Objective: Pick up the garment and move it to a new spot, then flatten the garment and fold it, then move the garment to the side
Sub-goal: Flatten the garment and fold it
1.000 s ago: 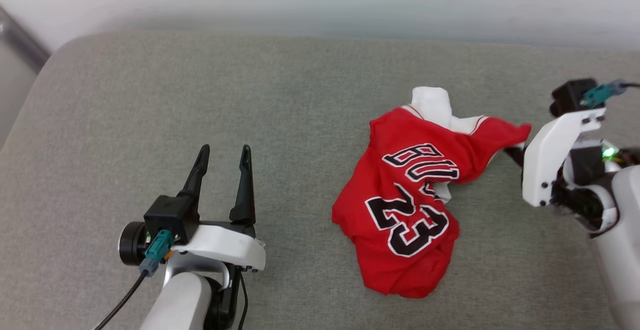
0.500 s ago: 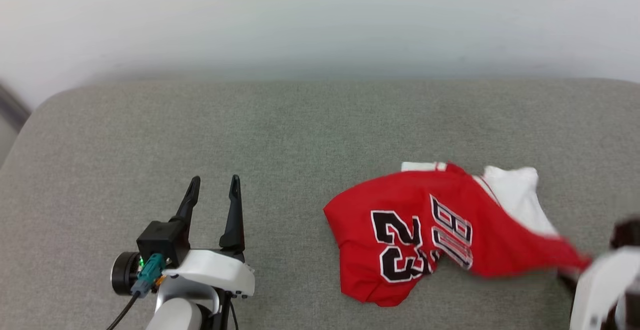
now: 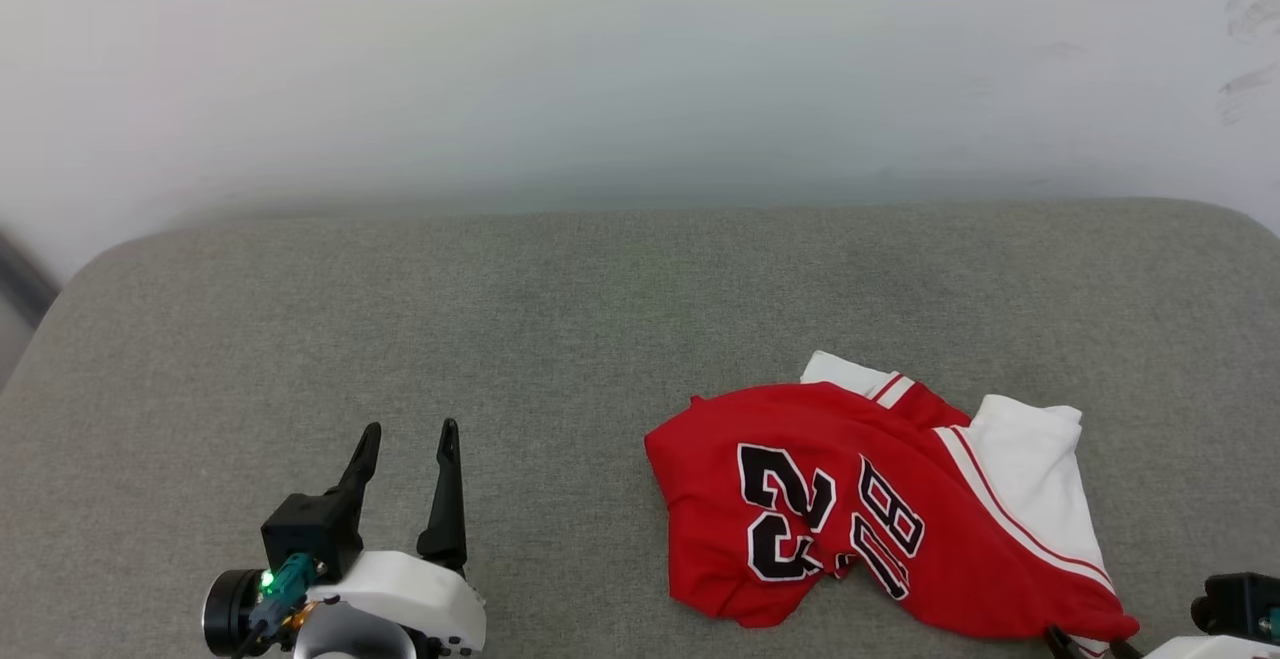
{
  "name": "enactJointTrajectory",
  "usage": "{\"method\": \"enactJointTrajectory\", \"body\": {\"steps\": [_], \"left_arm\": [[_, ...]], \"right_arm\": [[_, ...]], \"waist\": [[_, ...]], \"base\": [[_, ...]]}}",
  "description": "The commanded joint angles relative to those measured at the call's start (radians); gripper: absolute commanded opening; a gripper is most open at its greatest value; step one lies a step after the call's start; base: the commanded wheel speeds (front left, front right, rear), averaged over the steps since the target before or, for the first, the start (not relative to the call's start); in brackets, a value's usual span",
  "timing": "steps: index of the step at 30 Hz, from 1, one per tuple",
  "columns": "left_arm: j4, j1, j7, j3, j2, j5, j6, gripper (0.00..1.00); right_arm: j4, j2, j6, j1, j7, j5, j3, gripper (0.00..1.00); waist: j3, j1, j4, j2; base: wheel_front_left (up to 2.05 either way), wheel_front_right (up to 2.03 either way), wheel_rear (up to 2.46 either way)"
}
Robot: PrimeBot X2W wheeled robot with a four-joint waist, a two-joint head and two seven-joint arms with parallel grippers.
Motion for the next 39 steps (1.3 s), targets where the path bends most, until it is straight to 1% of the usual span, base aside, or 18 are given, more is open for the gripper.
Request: {"method": "enactJointTrajectory", "body": {"steps": [1, 5, 6, 8, 15, 18, 22, 25, 28, 30, 34, 39], "left_arm": [[-0.004, 0.017, 0.005, 0.001, 0.007, -0.007, 0.006, 1.0], [-0.012, 0.028, 0.014, 0.0, 0.014, -0.007, 0.007, 1.0], [-0.012, 0.028, 0.014, 0.0, 0.014, -0.007, 0.007, 1.0], [-0.015, 0.028, 0.017, -0.004, 0.015, -0.007, 0.01, 1.0], [-0.028, 0.005, 0.033, -0.019, 0.015, -0.001, 0.011, 1.0], [-0.038, -0.007, 0.045, -0.033, 0.015, 0.003, 0.01, 1.0], [-0.052, -0.07, 0.08, -0.061, 0.013, 0.015, -0.007, 1.0], [-0.041, -0.148, 0.135, -0.093, 0.003, 0.015, -0.039, 1.0], [-0.017, -0.236, 0.202, -0.125, -0.008, 0.009, -0.076, 1.0], [0.014, -0.295, 0.258, -0.15, -0.013, -0.002, -0.112, 1.0], [0.094, -0.389, 0.41, -0.193, 0.001, -0.028, -0.184, 1.0], [0.182, -0.457, 0.612, -0.235, 0.035, -0.069, -0.239, 1.0]], "right_arm": [[-0.029, 0.005, 0.0, 0.011, -0.045, -0.007, 0.011, 1.0], [-0.087, -0.006, 0.0, -0.006, -0.159, -0.026, 0.039, 1.0], [-0.087, -0.006, 0.0, -0.006, -0.159, -0.026, 0.039, 1.0], [-0.102, -0.015, 0.0, -0.025, -0.22, -0.041, 0.059, 1.0], [-0.073, -0.025, 0.0, -0.111, -0.417, -0.086, 0.106, 1.0], [-0.057, -0.02, 0.0, -0.148, -0.472, -0.1, 0.125, 1.0], [-0.055, -0.02, 0.0, -0.198, -0.508, -0.116, 0.138, 1.0], [-0.069, -0.018, 0.0, -0.234, -0.508, -0.124, 0.141, 1.0], [-0.089, -0.021, 0.0, -0.268, -0.496, -0.125, 0.155, 1.0], [-0.102, -0.023, 0.0, -0.293, -0.495, -0.124, 0.164, 1.0], [-0.1, -0.021, 0.0, -0.325, -0.489, -0.126, 0.196, 1.0], [-0.079, -0.019, 0.0, -0.349, -0.498, -0.115, 0.23, 1.0]], "waist": [[-0.008, 0.0001, -0.003, 0.0], [-0.013, 0.0001, -0.006, 0.0], [-0.013, 0.0001, -0.006, 0.0], [-0.012, 0.0001, -0.006, 0.0], [0.008, 0.0001, 0.01, 0.0], [0.026, 0.0001, 0.018, 0.0], [0.068, 0.0001, 0.023, 0.0], [0.108, 0.0001, 0.016, 0.0], [0.156, 0.0001, -0.005, 0.0], [0.186, 0.0001, -0.025, 0.0], [0.231, 0.0001, -0.069, 0.0], [0.263, 0.0001, -0.119, 0.0]], "base": [[0.0, 0.0, 0.0], [0.0, 0.0, 0.0], [0.0, 0.0, 0.0], [0.0, 0.0, 0.0], [0.0, 0.0, 0.0], [0.0, 0.0, 0.0], [0.0, 0.0, 0.0], [0.0, 0.0, 0.0], [0.0, 0.0, 0.0], [0.0, 0.0, 0.0], [0.0, 0.0, 0.0], [0.0, 0.0, 0.0]]}}
